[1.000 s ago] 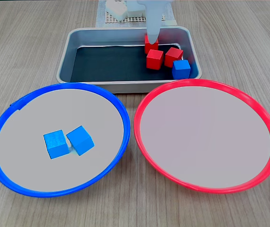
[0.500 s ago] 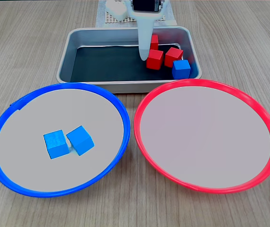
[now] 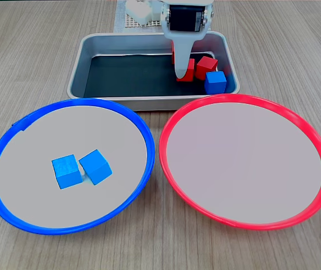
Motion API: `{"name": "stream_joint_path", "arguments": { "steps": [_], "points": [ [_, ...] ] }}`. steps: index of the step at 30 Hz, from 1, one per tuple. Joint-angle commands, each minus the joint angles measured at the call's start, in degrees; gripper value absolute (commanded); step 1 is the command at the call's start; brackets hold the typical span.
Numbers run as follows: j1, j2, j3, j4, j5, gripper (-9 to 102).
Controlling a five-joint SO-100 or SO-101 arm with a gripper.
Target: Move six blocks tray to matching dishes
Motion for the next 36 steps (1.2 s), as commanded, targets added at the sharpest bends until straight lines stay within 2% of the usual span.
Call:
{"name": "stream_joint_path", "arguments": {
  "steps": [1,5,6,9,14,17,19,21,24,25,27,28,29,32,34,36],
  "points": [
    [3.96,1.85,-5.80,6.86,-7.91,0],
    [7.65,2.46,-17.49,8.61,-14.50,0],
    [6.77,0.70,-25.58,7.56,-14.77,0],
    [2.72,-5.10,-35.33,1.76,-14.94,0],
    [-3.69,-16.52,-40.69,-11.95,-18.54,1],
    [-5.63,-19.69,-39.90,-13.97,-21.18,6],
    [-6.06,-21.09,-39.73,-13.10,-22.15,11],
    [-6.06,-21.88,-39.46,-11.51,-22.41,22],
    [-5.45,-21.88,-39.37,-8.44,-23.29,26],
    [-5.27,-21.62,-39.37,-7.56,-23.91,22],
    [-5.01,-19.95,-39.20,-3.78,-25.58,4],
    [-5.01,-18.46,-38.67,-1.23,-27.60,3],
    [-5.01,-14.33,-35.86,5.01,-34.63,0],
    [-3.87,-6.59,-28.83,16.35,-53.61,0],
    [-1.67,-1.58,-22.94,20.13,-66.97,0],
    [1.32,2.90,-16.61,21.18,-75.94,4]
  ]
}}
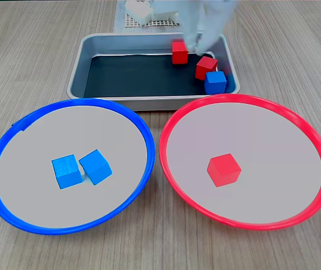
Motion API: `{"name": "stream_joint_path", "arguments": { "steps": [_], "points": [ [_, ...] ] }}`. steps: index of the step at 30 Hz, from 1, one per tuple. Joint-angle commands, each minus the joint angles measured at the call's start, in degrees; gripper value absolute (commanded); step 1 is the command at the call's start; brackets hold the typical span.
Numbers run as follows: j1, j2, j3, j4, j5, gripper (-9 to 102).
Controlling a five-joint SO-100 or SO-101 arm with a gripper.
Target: Move six blocks tray to matching dishes
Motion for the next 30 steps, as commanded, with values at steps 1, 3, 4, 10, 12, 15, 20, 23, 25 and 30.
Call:
{"name": "stream_joint_path", "arguments": {
  "steps": [1,3,4,10,12,15,20,23,25,30],
  "points": [
    [4.48,8.00,7.38,3.87,-21.36,6],
    [7.38,11.60,13.71,2.37,-27.60,15],
    [8.00,12.66,15.82,1.76,-29.97,18],
    [7.73,14.68,23.29,-2.11,-39.29,27],
    [6.68,14.50,25.05,-4.13,-40.78,28],
    [4.75,13.62,27.42,-7.29,-41.92,27],
    [1.49,11.60,30.76,-12.48,-42.71,25],
    [0.44,9.93,31.29,-13.45,-43.24,23],
    [0.18,8.53,31.38,-13.36,-43.51,20],
    [-0.35,7.73,29.71,-12.13,-42.36,9]
  ]
}}
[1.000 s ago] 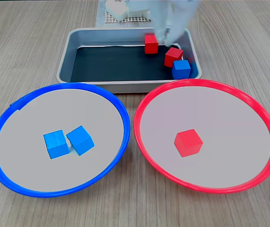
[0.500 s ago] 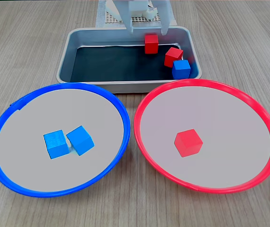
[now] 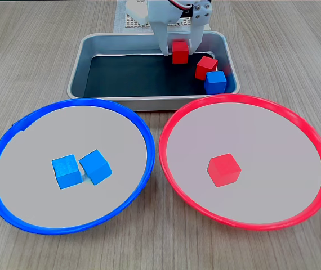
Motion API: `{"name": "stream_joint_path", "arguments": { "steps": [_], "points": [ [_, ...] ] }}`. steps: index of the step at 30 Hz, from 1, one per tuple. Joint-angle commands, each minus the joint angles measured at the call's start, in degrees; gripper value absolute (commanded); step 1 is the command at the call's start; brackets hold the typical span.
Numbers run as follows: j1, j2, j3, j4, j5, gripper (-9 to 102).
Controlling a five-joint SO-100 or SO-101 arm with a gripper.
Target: Move six blocks tray to matching dishes
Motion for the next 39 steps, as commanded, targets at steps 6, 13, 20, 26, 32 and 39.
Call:
{"name": "stream_joint_path", "arguments": {
  "steps": [6,13,20,26,32,39],
  "points": [
    [-0.35,-0.26,-16.17,10.72,9.93,0],
    [-2.81,-8.17,-44.38,5.36,41.22,0],
    [-3.16,-27.33,-48.60,-22.15,47.20,3],
    [-2.64,-26.89,-47.81,-21.53,49.92,19],
    [-2.81,-15.73,-43.15,-4.66,41.92,0],
    [-2.37,-0.44,-24.79,6.59,38.23,7]
  ]
}}
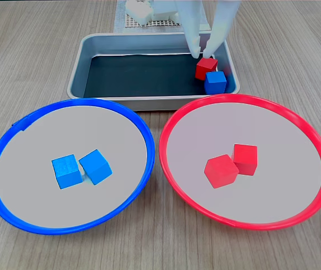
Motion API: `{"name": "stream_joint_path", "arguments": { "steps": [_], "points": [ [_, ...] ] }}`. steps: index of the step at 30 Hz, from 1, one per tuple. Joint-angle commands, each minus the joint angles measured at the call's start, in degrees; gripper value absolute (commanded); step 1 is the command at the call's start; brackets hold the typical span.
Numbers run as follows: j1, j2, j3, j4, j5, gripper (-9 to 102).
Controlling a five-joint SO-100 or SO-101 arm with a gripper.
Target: Move six blocks tray to matching dishes
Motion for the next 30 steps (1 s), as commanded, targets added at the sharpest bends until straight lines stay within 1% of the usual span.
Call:
{"name": "stream_joint_path", "arguments": {
  "steps": [1,4,7,16,21,26,29,30],
  "points": [
    [0.18,6.77,7.73,1.49,-0.79,9],
    [-1.05,8.26,13.62,-1.58,0.35,15],
    [-2.11,7.82,17.05,-2.37,0.09,19],
    [-4.22,3.87,19.16,-7.03,1.05,20],
    [-4.04,2.29,19.78,-7.91,-0.35,20],
    [-2.02,2.02,20.39,-4.22,-7.03,13],
    [-0.44,2.46,18.72,-1.05,-10.37,0],
    [0.44,2.46,17.75,0.18,-10.37,0]
  ]
}}
